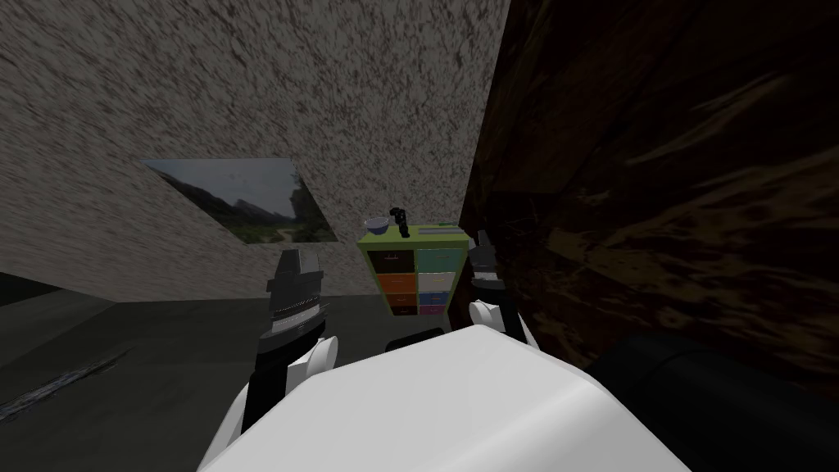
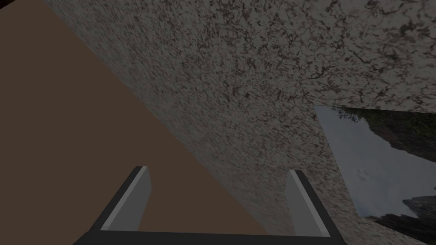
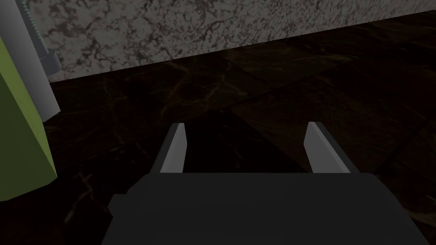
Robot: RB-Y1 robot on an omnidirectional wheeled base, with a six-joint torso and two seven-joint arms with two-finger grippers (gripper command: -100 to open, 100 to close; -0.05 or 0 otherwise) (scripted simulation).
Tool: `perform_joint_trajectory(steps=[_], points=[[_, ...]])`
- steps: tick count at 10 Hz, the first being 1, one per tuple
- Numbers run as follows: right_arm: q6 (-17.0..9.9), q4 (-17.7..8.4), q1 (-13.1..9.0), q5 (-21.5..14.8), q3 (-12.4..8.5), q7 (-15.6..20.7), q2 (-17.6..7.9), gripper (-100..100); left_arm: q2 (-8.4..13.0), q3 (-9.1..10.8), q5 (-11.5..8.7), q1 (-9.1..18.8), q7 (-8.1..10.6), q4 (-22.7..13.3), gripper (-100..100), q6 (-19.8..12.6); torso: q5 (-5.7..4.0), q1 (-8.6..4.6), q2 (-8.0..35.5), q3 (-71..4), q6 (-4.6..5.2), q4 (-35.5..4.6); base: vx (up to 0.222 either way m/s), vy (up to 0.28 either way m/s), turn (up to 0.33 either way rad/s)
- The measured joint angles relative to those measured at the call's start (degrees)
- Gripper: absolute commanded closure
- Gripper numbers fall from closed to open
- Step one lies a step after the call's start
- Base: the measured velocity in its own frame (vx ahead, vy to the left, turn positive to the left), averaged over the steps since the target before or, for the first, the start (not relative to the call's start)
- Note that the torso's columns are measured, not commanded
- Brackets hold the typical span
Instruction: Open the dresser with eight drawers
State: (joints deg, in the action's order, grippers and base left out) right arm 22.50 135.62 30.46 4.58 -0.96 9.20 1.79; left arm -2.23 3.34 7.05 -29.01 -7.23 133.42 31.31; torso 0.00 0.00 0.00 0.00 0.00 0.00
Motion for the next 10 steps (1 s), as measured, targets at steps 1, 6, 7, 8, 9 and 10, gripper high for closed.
perform_joint_trajectory(steps=[1, 6, 7, 8, 9, 10], points=[[0.0, 0.0, 0.0, 0.0, 0.0, 0.0, 0.0, 0, 0.0, 0.0, 0.0, 0.0, 0.0, 0.0, 0, 0.0, 0.0, 0.0, 2.3, -4.7, 0.0, -2.3, 0.0, 0.0, 0.0], [0.0, 0.0, 0.0, 0.0, 0.0, 0.0, 0.0, 0, 0.0, 0.0, 0.0, 0.0, 0.0, 0.0, 0, 0.0, 0.0, 0.0, 22.7, -45.4, 0.0, -22.7, 0.0, 0.0, 0.0], [0.0, 0.0, 0.0, 0.0, 0.0, 0.0, 0.0, 0, 0.0, 0.0, 0.0, 0.0, 0.0, 0.0, 0, 0.0, 0.0, 0.0, 26.9, -53.8, 0.0, -26.9, 0.0, 0.0, 0.0], [0.0, 0.0, 0.0, 0.0, 0.0, 0.0, 0.0, 0, 0.0, 0.0, 0.0, 0.0, 0.0, 0.0, 0, 0.0, 0.0, 0.0, 31.2, -62.3, 0.0, -31.1, 0.0, 0.0, 0.0], [0.0, 0.0, 0.0, 0.0, 0.0, 0.0, 0.0, 0, 0.0, 0.0, 0.0, 0.0, 0.0, 0.0, 0, 0.0, 0.0, 0.0, 35.4, -70.7, 0.0, -35.4, 0.0, 0.0, 0.0], [0.0, 0.0, 0.0, 0.0, 0.0, 0.0, 0.0, -100, 0.0, 0.0, 0.0, 0.0, 0.0, 0.0, 0, 0.0, 0.0, 0.0, 39.6, -79.2, 0.0, -39.6, 0.009, 0.015, -0.007]])
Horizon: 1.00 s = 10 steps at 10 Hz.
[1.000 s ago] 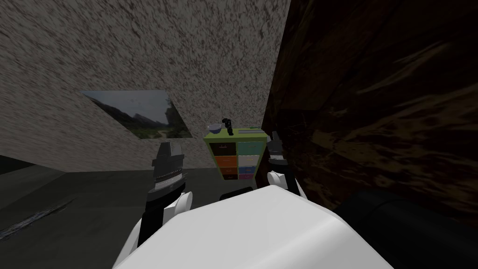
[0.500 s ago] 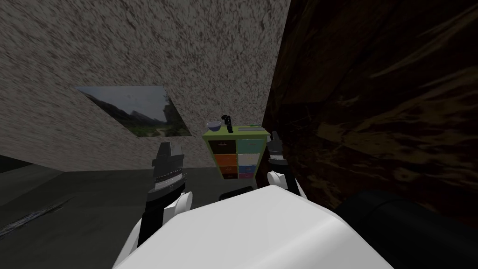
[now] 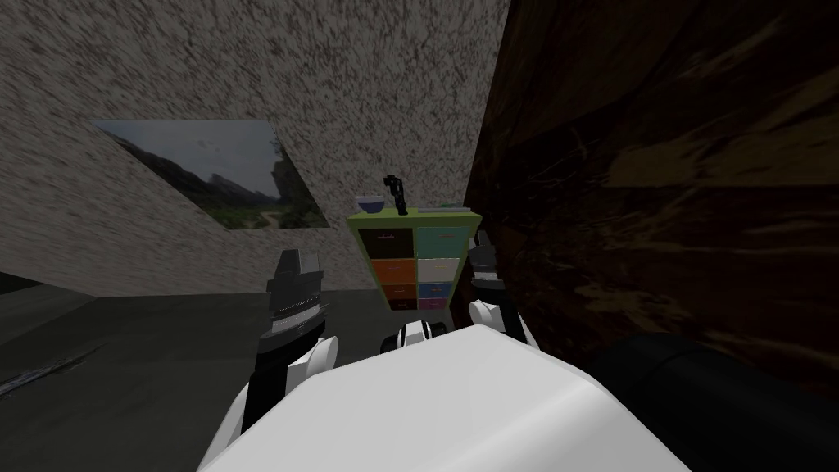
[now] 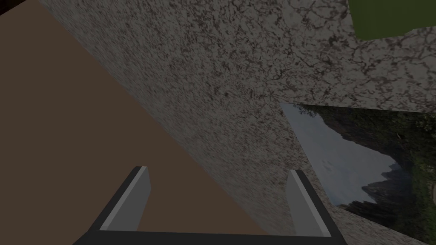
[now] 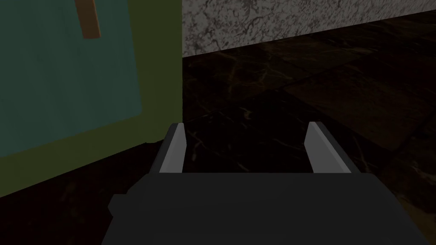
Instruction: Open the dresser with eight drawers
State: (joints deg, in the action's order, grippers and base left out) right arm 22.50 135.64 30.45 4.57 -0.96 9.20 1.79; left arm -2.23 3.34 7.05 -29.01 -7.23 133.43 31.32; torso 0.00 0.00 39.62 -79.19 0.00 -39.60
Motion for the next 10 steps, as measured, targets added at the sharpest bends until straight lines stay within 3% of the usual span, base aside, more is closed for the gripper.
perform_joint_trajectory(steps=[2, 6, 10], points=[[-0.2, 0.0, 0.1, -0.6, -0.3, 0.5, -3.0, -100, 0.0, 0.0, 0.0, 0.0, 0.0, 0.0, 0, 0.0, 0.02, 0.06, 2.4, -5.1, 0.0, -2.4, 0.015, 0.035, -0.012], [-0.7, -0.2, 0.5, -3.4, -1.5, 3.0, -9.0, -100, 0.0, -0.01, 0.0, 0.0, 0.0, 0.0, 0, 0.0, 0.01, 0.03, 2.6, -5.4, 0.0, -2.7, 0.027, 0.077, -0.022], [-1.6, -0.3, 1.2, -7.8, -3.8, 7.1, -12.9, -100, 0.0, -0.01, 0.0, 0.0, 0.0, 0.0, 0, 0.0, 0.0, -0.01, 2.6, -5.4, 0.0, -2.7, 0.042, 0.112, -0.033]])
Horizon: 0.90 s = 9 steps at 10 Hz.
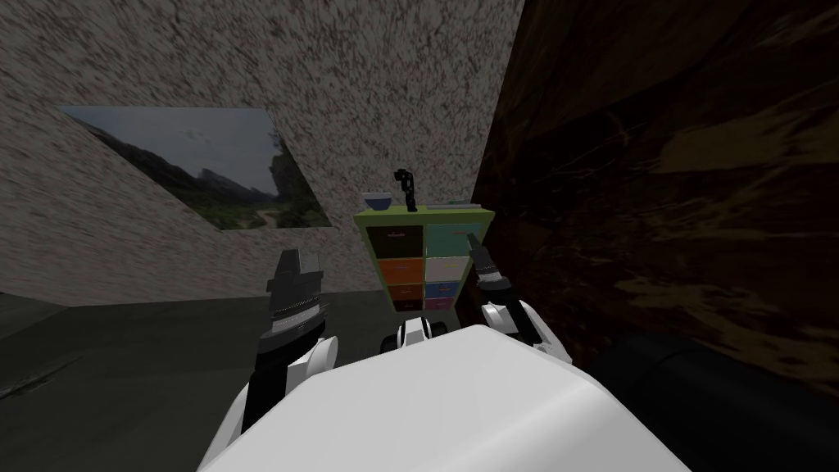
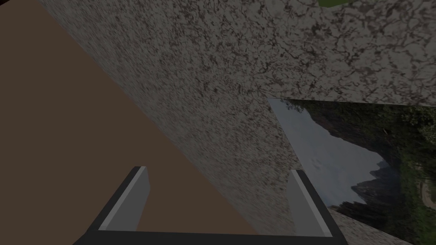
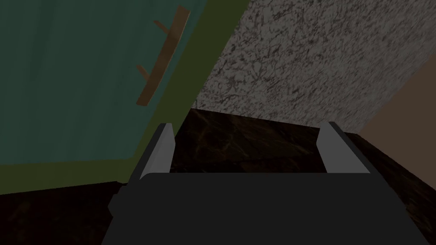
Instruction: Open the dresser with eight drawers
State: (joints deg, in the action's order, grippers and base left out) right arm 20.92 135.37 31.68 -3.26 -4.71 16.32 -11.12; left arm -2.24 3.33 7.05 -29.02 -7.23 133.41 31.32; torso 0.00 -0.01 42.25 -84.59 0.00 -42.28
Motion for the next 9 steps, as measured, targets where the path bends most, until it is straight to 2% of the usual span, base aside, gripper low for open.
perform_joint_trajectory(steps=[9], points=[[-2.8, 0.7, 2.5, -14.2, -6.8, 13.2, -3.9, -100, 0.0, -0.01, 0.0, 0.0, 0.0, 0.0, 0, 0.0, 0.01, 0.04, 0.0, 0.0, 0.0, 0.0, 0.049, 0.16, -0.045]])
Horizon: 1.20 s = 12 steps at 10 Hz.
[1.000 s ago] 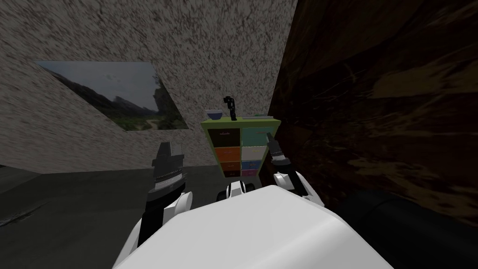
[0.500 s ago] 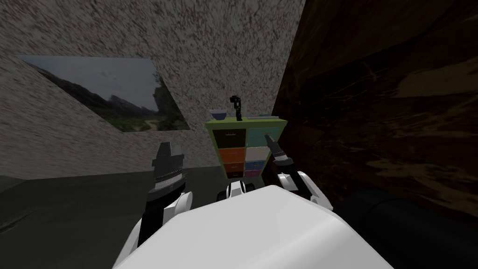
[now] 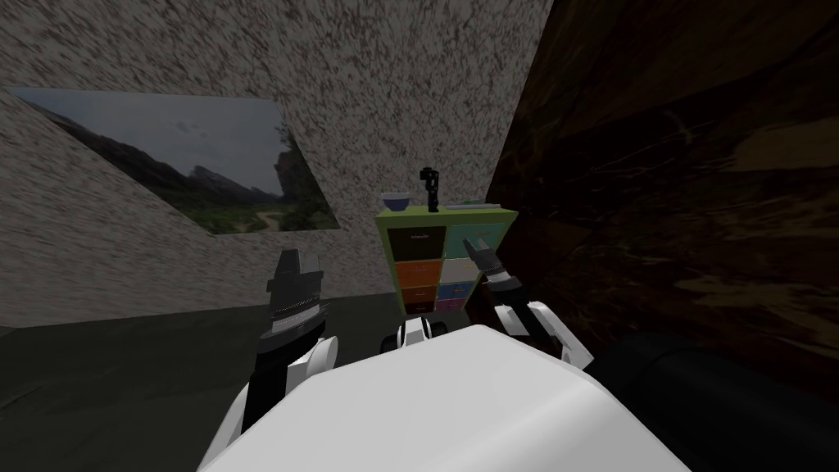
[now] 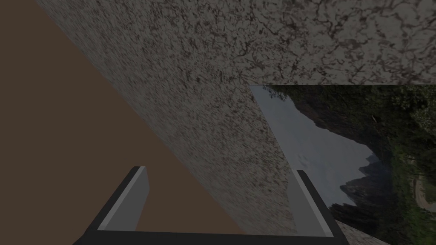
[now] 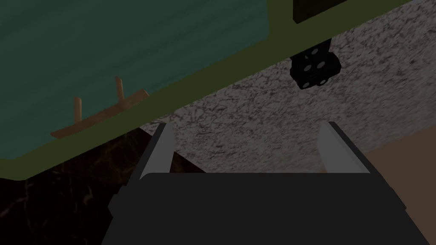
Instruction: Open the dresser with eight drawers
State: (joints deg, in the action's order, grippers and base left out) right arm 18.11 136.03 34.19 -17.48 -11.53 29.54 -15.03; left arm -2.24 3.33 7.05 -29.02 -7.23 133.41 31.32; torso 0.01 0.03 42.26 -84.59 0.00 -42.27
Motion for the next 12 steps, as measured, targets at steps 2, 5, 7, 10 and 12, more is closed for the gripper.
perform_joint_trajectory(steps=[2, 5, 7, 10, 12], points=[[-0.6, -0.1, 0.6, -3.5, -1.6, 3.4, -0.8, -100, 0.0, 0.0, 0.0, 0.0, 0.0, 0.0, 0, 0.0, -0.04, -0.14, 0.1, 0.0, 0.0, 0.0, 0.045, 0.139, -0.051], [-2.0, -0.5, 1.2, -8.7, -4.3, 8.2, -3.0, -100, 0.0, 0.0, 0.0, 0.0, 0.0, 0.0, 0, 0.0, 0.03, 0.13, 0.0, 0.0, 0.0, 0.0, 0.057, 0.179, -0.05], [-2.4, -0.7, 1.8, -11.5, -5.7, 10.8, -4.0, -100, 0.0, 0.0, 0.0, 0.0, 0.0, 0.0, 0, 0.0, -0.06, -0.22, 0.1, 0.1, -0.01, 0.0, 0.033, 0.107, -0.016], [-3.6, -1.4, 2.3, -16.3, -7.8, 15.0, -6.3, -100, 0.0, 0.0, 0.0, 0.0, 0.0, 0.0, 0, 0.0, 0.03, 0.11, 0.0, 0.0, 0.0, 0.0, 0.04, 0.157, -0.049], [-4.2, -1.9, 2.9, -19.7, -9.6, 18.2, -8.2, -100, 0.0, 0.0, 0.0, 0.0, 0.0, 0.0, 0, 0.0, 0.0, -0.03, 0.0, 0.0, 0.0, 0.0, 0.044, 0.154, -0.042]])
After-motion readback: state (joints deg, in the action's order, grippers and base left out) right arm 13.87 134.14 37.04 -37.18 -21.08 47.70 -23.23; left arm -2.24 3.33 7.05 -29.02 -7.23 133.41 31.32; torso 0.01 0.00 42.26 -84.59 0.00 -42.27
